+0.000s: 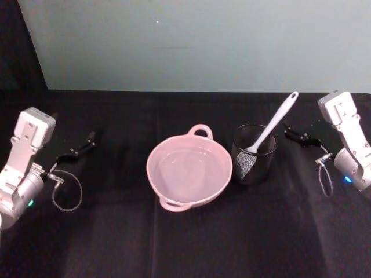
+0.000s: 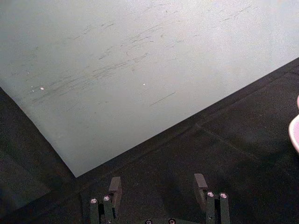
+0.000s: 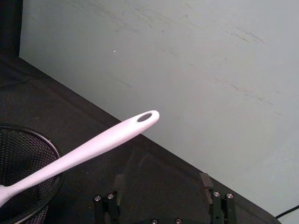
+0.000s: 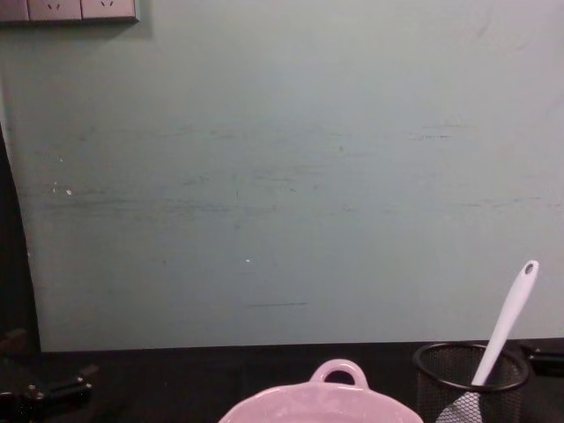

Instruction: Use the one hand to pick up the spoon and stir the clear water in the bowl.

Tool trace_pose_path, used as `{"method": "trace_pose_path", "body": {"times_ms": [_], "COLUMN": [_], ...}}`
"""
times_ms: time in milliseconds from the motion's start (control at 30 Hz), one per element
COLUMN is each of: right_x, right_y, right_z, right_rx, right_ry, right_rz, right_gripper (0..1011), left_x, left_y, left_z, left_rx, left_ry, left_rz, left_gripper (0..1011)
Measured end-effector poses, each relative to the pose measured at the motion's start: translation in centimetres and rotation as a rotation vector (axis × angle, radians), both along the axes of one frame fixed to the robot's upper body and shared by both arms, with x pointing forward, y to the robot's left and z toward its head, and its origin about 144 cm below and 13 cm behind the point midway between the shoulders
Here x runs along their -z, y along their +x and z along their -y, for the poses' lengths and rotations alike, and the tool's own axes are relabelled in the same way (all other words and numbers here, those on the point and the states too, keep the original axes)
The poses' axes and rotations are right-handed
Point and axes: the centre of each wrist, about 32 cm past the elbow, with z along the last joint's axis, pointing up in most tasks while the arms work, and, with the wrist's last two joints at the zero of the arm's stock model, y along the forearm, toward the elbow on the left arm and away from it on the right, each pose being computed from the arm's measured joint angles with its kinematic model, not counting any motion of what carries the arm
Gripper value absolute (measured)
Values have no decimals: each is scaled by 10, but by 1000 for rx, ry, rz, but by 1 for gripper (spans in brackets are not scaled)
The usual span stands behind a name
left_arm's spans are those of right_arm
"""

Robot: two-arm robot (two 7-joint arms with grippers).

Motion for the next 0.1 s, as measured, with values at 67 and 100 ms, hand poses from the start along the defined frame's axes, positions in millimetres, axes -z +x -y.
{"method": "trace_pose_path", "body": {"times_ms": [67,100], "right_x": [0,0], "right_y": [0,0], "right_z": [0,0], "right_rx": [0,0], "right_ry": [0,0], "right_rz": [0,-1], "right_gripper": [1004,1004], "left_x": [0,0], "left_y": [0,0], "left_z": [0,0], "left_rx": [0,0], "left_ry": [0,0], "left_rz": [0,0], "left_gripper": [1011,1011]}}
